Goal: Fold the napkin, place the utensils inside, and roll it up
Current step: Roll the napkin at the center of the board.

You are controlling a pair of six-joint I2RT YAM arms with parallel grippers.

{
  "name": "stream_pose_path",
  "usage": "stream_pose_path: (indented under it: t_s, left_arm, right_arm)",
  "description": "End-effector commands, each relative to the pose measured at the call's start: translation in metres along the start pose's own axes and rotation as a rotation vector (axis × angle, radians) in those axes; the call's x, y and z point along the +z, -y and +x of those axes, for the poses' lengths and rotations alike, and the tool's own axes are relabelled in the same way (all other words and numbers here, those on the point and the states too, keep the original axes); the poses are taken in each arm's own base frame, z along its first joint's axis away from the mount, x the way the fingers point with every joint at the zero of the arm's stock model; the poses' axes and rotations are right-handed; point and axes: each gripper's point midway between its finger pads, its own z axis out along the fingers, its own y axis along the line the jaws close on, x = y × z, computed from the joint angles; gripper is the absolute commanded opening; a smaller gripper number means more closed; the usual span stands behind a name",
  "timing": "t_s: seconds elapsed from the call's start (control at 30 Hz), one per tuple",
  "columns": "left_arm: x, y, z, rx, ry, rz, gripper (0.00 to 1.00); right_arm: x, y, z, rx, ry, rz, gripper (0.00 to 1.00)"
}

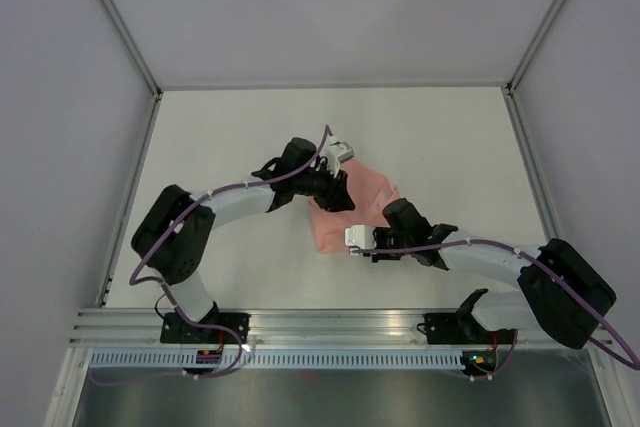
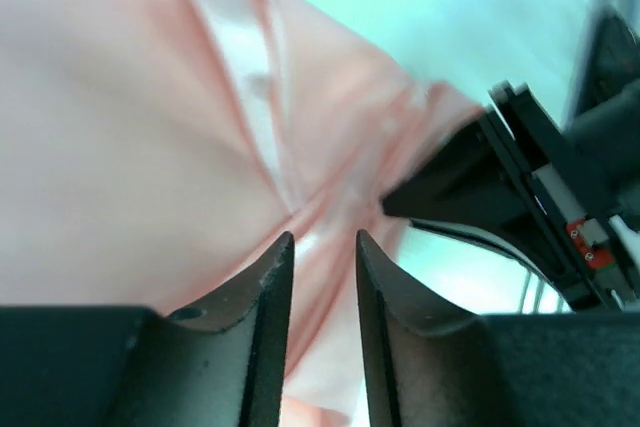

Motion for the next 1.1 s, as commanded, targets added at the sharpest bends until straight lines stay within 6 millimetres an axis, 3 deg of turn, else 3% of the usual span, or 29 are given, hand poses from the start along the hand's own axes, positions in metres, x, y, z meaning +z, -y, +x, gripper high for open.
stream_pose_path:
  t_s: [0.0, 0.03, 0.07, 0.1, 0.13, 0.17, 0.2, 0.23, 0.27, 0.33, 0.37, 0.43, 0.47, 0.5, 0.57, 0.6, 0.63, 0.7, 0.73, 0.9, 0.93, 1.07]
  left_arm:
    - [-0.049, -0.027, -0.072, -0.005, 0.319, -0.260, 0.38]
    - [-0.061, -0.037, -0.069, -0.049, 0.361, -0.334, 0.38]
    - [-0.082, -0.035, -0.085, -0.038, 0.439, -0.366, 0.39]
    - [-0.096, -0.032, -0.099, -0.019, 0.516, -0.385, 0.42]
    - [-0.107, -0.040, -0.093, -0.058, 0.556, -0.446, 0.44]
    - [-0.128, -0.034, -0.106, -0.052, 0.631, -0.474, 0.47]
    - [-0.140, -0.033, -0.113, -0.050, 0.685, -0.499, 0.52]
    - [-0.152, -0.042, -0.110, -0.088, 0.722, -0.572, 0.55]
    - [-0.163, -0.042, -0.114, -0.095, 0.754, -0.595, 0.58]
    - [-0.187, -0.039, -0.120, -0.130, 0.848, -0.645, 0.62]
    - [-0.194, -0.039, -0.118, -0.155, 0.869, -0.663, 0.71]
    - [-0.202, -0.027, -0.122, -0.111, 0.881, -0.630, 0.74]
    - [-0.205, -0.022, -0.125, -0.094, 0.882, -0.618, 0.71]
    - [-0.207, -0.020, -0.124, -0.087, 0.887, -0.620, 0.63]
    - [-0.222, -0.009, -0.130, -0.078, 0.950, -0.611, 0.63]
    - [-0.223, -0.007, -0.123, -0.076, 0.960, -0.609, 0.76]
    - [-0.237, 0.004, -0.129, -0.050, 1.010, -0.600, 0.81]
    - [-0.247, 0.006, -0.126, -0.052, 1.023, -0.632, 0.92]
    - [-0.254, 0.011, -0.127, -0.038, 1.027, -0.641, 0.92]
    - [-0.263, 0.040, -0.133, 0.109, 1.026, -0.586, 0.91]
    - [-0.264, 0.042, -0.133, 0.123, 1.023, -0.585, 0.91]
    - [-0.259, 0.045, -0.127, 0.191, 0.975, -0.586, 0.88]
  right_arm:
    - [-0.004, -0.033, 0.022, 0.047, -0.113, -0.172, 0.10]
    - [-0.003, -0.034, 0.022, 0.051, -0.122, -0.186, 0.10]
    - [-0.003, -0.026, 0.014, 0.046, -0.113, -0.180, 0.09]
    - [-0.003, -0.032, 0.017, 0.059, -0.138, -0.220, 0.09]
    - [-0.003, -0.032, 0.016, 0.063, -0.144, -0.236, 0.08]
    - [-0.003, -0.024, 0.007, 0.057, -0.136, -0.237, 0.08]
    - [-0.003, -0.032, 0.012, 0.076, -0.167, -0.288, 0.08]
    - [-0.003, -0.032, 0.012, 0.083, -0.177, -0.301, 0.08]
    - [-0.002, -0.024, 0.005, 0.081, -0.172, -0.297, 0.08]
    - [0.000, -0.030, 0.011, 0.102, -0.215, -0.349, 0.07]
    - [0.002, -0.024, 0.005, 0.101, -0.212, -0.348, 0.07]
    - [0.004, -0.030, 0.011, 0.126, -0.255, -0.404, 0.07]
    - [0.006, -0.023, 0.004, 0.129, -0.251, -0.403, 0.07]
    - [0.008, -0.030, 0.009, 0.151, -0.283, -0.443, 0.06]
    - [0.012, -0.023, 0.002, 0.165, -0.277, -0.464, 0.06]
    - [0.013, -0.028, 0.008, 0.193, -0.307, -0.505, 0.06]
    - [0.016, -0.019, 0.003, 0.194, -0.298, -0.506, 0.05]
    - [0.016, -0.026, 0.008, 0.236, -0.324, -0.575, 0.05]
    - [0.020, -0.014, 0.004, 0.249, -0.311, -0.570, 0.05]
    - [0.028, -0.010, 0.020, 0.381, -0.366, -0.690, 0.04]
    - [0.033, 0.000, 0.017, 0.389, -0.356, -0.688, 0.04]
    - [0.039, -0.001, 0.030, 0.487, -0.389, -0.770, 0.04]
